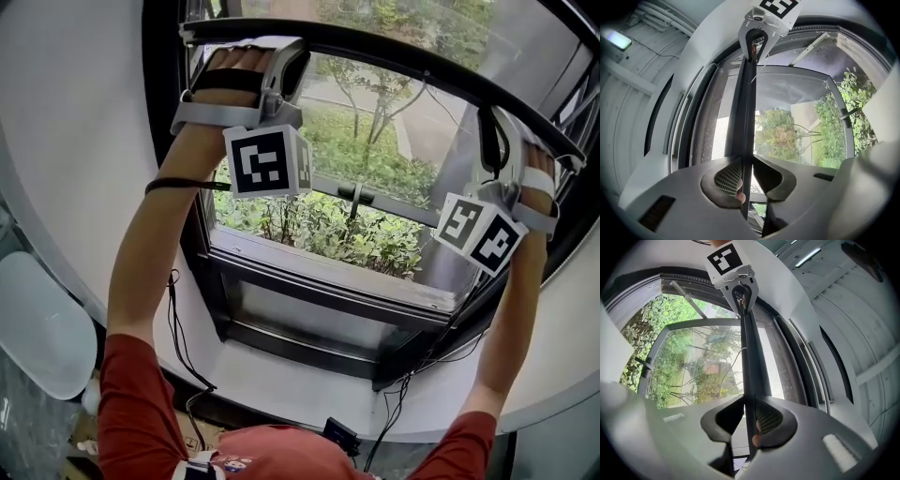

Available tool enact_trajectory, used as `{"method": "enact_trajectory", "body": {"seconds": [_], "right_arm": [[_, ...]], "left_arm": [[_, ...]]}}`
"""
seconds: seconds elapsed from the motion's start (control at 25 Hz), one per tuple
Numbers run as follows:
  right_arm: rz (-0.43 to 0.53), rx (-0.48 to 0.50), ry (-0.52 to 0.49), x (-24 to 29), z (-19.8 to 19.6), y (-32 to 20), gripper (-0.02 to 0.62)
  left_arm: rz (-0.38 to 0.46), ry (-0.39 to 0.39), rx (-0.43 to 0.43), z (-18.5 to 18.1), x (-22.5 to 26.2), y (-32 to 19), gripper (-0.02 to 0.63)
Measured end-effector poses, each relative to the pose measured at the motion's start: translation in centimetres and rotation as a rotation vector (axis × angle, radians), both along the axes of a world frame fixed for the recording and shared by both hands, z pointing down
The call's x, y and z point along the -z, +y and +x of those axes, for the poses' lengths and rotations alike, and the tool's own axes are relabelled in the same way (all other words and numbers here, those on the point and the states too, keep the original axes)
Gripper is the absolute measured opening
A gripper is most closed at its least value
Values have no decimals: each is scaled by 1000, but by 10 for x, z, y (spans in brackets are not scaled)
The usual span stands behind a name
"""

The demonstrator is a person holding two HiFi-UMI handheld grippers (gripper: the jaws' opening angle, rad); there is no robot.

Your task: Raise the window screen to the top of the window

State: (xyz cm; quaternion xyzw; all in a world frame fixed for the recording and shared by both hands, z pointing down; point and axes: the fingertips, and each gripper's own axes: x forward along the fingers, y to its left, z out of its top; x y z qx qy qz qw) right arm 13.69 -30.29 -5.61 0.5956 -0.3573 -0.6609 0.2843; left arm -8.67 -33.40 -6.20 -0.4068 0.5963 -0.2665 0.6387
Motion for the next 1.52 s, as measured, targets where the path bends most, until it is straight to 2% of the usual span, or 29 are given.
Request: {"method": "enact_trajectory", "body": {"seconds": [0.24, 0.48, 1.08, 1.24, 1.52], "right_arm": [[29, -14, 11, 18, 1, 0, 84], [57, -22, 30, 72, -4, 7, 86], [162, -45, 17, 91, 7, -5, 91], [179, -60, 25, 115, 5, -6, 91], [206, -85, 22, 158, 1, -4, 94]], "left_arm": [[26, 5, -1, 1, 19, 1, 77], [50, 32, -4, -4, 70, 8, 77], [137, 22, 7, 7, 91, -5, 77], [170, 11, 24, 6, 114, -5, 77], [194, 35, 31, 1, 155, -3, 77]]}}
